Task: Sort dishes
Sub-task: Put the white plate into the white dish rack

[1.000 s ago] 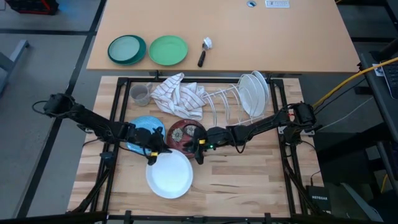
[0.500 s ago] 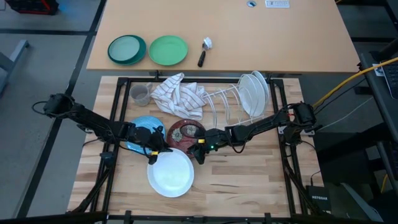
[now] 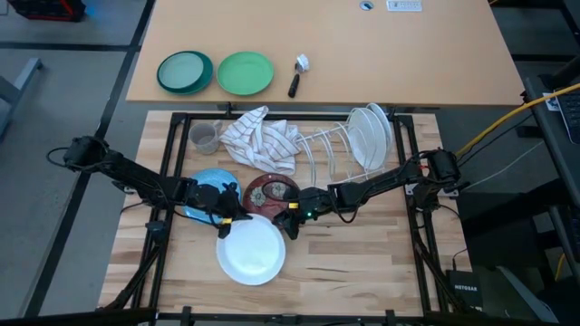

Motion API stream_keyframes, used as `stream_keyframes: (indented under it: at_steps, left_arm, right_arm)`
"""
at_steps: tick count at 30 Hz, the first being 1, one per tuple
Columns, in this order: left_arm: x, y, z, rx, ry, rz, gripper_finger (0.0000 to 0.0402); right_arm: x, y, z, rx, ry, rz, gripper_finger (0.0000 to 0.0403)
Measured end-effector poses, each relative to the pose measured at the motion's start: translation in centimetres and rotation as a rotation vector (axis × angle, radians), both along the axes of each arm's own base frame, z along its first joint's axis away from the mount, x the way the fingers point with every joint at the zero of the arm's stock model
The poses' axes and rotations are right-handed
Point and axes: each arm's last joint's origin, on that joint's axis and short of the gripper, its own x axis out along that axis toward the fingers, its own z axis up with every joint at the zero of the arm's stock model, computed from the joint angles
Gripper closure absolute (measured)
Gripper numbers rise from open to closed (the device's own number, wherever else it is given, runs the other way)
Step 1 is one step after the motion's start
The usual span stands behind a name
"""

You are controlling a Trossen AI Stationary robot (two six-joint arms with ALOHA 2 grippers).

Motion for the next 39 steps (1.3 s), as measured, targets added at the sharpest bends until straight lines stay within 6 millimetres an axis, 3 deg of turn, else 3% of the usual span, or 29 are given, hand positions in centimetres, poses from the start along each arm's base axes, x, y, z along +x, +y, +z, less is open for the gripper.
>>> stream_keyframes:
  at_steps: [18,39]
  left_arm:
    - [0.2,0.0,0.3,-0.057,-0.033,0.054,0.0397]
    - [1.4,0.0,2.4,-0.044,-0.103,0.117,0.0396]
  right_arm:
    - [-0.3,-0.1,-0.6,-0.022,0.069,-0.016,0.0297]
    - [-0.4,0.8,-0.8,-0.045,0.064,-0.032,0.0298]
